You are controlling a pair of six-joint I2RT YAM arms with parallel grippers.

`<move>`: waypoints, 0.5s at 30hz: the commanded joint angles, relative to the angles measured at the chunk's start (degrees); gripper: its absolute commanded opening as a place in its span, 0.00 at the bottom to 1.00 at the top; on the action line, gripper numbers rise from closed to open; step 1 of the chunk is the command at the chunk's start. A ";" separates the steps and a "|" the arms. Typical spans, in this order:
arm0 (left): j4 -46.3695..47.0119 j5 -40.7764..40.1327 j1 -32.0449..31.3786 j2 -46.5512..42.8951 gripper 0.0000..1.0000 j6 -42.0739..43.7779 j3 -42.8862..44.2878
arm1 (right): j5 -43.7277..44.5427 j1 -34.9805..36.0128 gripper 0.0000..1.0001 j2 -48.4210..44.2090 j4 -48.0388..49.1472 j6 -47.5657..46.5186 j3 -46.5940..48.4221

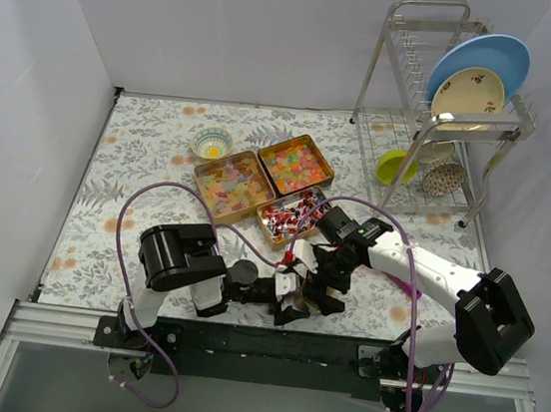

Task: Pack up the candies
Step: Screw the bottle lid onto the packing bottle.

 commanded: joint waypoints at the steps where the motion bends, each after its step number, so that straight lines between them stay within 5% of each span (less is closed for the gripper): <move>1: 25.37 5.78 -1.17 12.98 0.76 7.17 -4.48 | -2.71 -0.44 0.98 -1.04 2.51 -2.60 3.20; 8: 26.16 2.80 0.86 17.64 0.79 4.71 -0.88 | -2.62 -0.89 0.98 1.51 7.43 2.05 2.41; 15: 26.16 -1.42 3.31 19.58 0.83 0.67 0.88 | 10.20 3.51 0.98 -5.42 17.79 14.24 -4.18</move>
